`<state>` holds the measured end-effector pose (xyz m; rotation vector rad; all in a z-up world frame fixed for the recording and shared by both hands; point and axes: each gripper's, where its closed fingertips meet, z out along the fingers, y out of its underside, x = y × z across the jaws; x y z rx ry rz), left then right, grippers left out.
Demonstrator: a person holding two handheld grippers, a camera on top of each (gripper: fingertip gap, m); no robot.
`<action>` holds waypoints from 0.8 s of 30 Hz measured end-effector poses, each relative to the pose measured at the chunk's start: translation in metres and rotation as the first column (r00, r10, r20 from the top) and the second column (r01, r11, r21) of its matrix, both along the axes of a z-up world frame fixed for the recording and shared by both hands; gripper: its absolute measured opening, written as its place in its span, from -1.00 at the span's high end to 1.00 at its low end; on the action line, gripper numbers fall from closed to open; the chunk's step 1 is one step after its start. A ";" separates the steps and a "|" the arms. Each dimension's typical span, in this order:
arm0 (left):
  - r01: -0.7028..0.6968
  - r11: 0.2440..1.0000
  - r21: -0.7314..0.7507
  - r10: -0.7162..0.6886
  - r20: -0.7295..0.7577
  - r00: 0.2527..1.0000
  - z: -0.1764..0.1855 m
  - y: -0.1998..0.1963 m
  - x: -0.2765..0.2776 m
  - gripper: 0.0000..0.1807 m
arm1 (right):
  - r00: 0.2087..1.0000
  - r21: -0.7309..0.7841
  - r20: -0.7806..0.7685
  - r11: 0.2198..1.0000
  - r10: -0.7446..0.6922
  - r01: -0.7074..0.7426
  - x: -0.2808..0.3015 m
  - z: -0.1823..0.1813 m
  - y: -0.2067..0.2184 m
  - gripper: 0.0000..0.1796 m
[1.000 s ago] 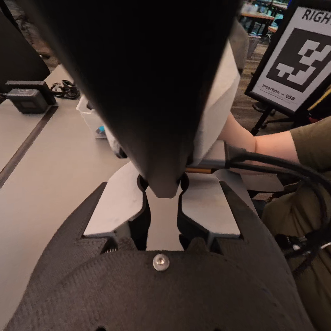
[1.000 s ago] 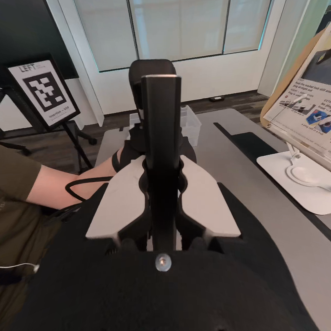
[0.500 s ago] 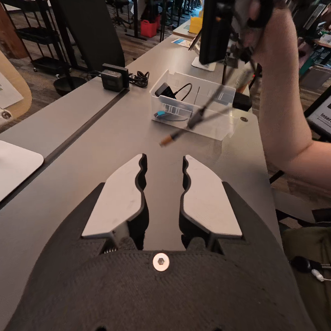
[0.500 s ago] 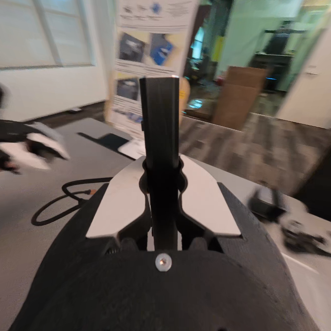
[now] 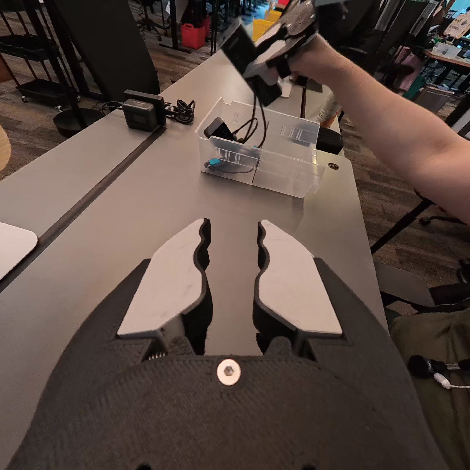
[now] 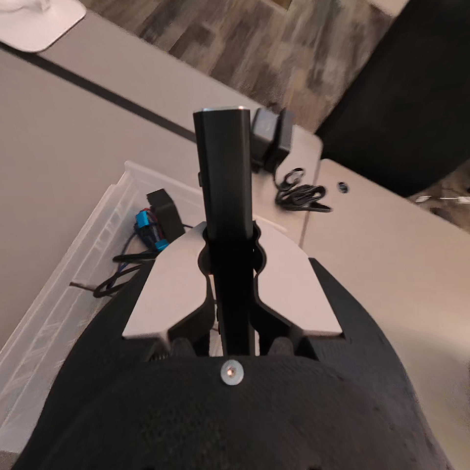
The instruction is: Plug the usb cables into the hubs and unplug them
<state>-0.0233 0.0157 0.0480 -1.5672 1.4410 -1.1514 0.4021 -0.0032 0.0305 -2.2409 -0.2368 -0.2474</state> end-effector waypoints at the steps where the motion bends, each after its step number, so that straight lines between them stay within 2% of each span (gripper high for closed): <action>1: 0.002 1.000 0.002 -0.002 -0.010 1.000 -0.002 -0.001 0.001 0.63 | 0.998 -0.037 -0.040 0.998 0.039 -0.041 -0.008 -0.015 0.004 0.67; 5: 0.019 1.000 0.009 -0.018 -0.044 0.999 -0.008 -0.005 0.003 0.63 | 0.982 -0.225 -0.187 0.971 0.038 -0.080 -0.019 -0.074 0.010 0.66; 7: 0.024 1.000 0.011 -0.023 -0.053 0.998 -0.009 -0.006 0.005 0.63 | 0.974 -0.258 -0.223 0.962 0.037 -0.095 -0.021 -0.088 0.013 0.67; 9: 0.031 0.999 0.009 -0.030 -0.056 0.998 -0.010 -0.007 0.007 0.63 | 0.980 -0.290 -0.189 0.949 0.069 -0.123 -0.020 -0.098 0.016 0.67; 12: 0.040 0.999 0.003 -0.039 -0.061 0.997 -0.012 -0.007 0.008 0.63 | 0.970 -0.320 -0.150 0.919 0.191 -0.230 -0.027 -0.110 0.015 0.66; 14: 0.042 0.999 0.000 -0.042 -0.067 0.997 -0.014 -0.007 0.009 0.63 | 0.970 -0.344 -0.155 0.911 0.185 -0.228 -0.027 -0.115 0.013 0.63; 17: 0.027 1.000 0.001 -0.027 -0.066 0.997 -0.013 -0.003 0.007 0.63 | 0.977 -0.296 -0.122 0.934 0.173 -0.203 -0.022 -0.105 0.012 0.61; 20: -0.007 1.000 0.003 0.007 -0.026 1.000 -0.004 0.002 0.001 0.64 | 0.982 -0.119 -0.068 0.976 0.176 -0.183 -0.019 -0.066 0.008 0.55; 22: -0.051 0.999 0.006 0.051 0.005 0.999 0.005 0.007 -0.007 0.64 | 0.992 0.023 -0.042 0.993 0.117 -0.116 -0.009 -0.032 -0.006 0.51; 24: -0.139 0.990 0.033 0.138 0.020 0.990 0.014 0.017 -0.020 0.64 | 0.996 0.069 -0.088 0.997 0.027 -0.021 0.004 -0.017 -0.032 0.50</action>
